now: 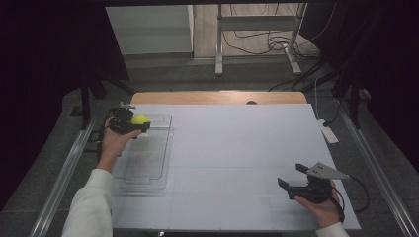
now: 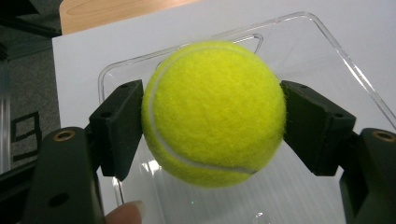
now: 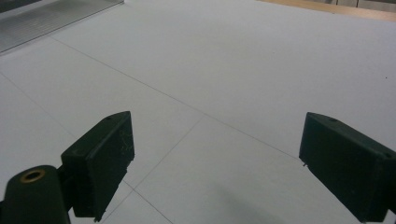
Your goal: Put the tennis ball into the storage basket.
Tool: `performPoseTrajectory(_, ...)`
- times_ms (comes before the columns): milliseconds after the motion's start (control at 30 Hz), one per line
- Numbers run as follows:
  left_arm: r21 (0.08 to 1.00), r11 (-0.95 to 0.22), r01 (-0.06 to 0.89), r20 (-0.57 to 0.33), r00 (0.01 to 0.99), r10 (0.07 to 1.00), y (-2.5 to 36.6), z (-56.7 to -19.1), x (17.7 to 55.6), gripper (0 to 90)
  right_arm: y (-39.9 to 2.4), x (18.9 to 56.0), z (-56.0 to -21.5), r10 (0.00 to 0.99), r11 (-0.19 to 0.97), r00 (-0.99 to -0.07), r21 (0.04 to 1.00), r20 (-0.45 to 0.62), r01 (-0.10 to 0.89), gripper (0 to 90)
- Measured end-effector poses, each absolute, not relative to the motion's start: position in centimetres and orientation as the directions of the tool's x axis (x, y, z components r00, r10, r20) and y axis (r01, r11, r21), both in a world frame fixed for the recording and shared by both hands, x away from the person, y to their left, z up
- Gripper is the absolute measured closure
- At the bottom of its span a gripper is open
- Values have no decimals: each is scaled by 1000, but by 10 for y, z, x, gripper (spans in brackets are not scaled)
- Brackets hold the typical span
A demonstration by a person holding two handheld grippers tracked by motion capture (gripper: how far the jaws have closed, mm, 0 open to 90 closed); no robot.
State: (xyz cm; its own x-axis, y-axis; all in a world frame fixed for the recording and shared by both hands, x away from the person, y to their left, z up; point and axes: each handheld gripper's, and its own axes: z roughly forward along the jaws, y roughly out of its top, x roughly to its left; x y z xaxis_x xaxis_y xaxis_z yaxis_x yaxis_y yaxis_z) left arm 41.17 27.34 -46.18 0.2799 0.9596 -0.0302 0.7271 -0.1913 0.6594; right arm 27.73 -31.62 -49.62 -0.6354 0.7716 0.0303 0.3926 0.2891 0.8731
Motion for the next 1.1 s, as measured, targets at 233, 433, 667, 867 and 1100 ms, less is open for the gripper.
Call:
performPoseTrajectory(233, 644, -198, 739, -22, 277, 961, 273, -465, 414, 266, -317, 277, -496, 771, 289, -636, 874, 31, 392, 106)
performPoseTrajectory(433, 631, -208, 747, -16, 281, 960, 272, -468, 415, 266, -317, 277, -496, 771, 289, -636, 873, 31, 393, 106)
performPoseTrajectory(667, 610, -213, 763, -19, 282, 959, 272, -472, 417, 266, -317, 277, -496, 772, 289, -635, 873, 32, 394, 106)
performPoseTrajectory(867, 601, -216, 769, -17, 282, 959, 272, -473, 419, 265, -317, 277, -496, 772, 289, -635, 873, 31, 394, 106)
performPoseTrajectory(1100, 583, -226, 780, -11, 285, 958, 271, -476, 420, 265, -316, 277, -497, 771, 288, -636, 873, 33, 394, 106)
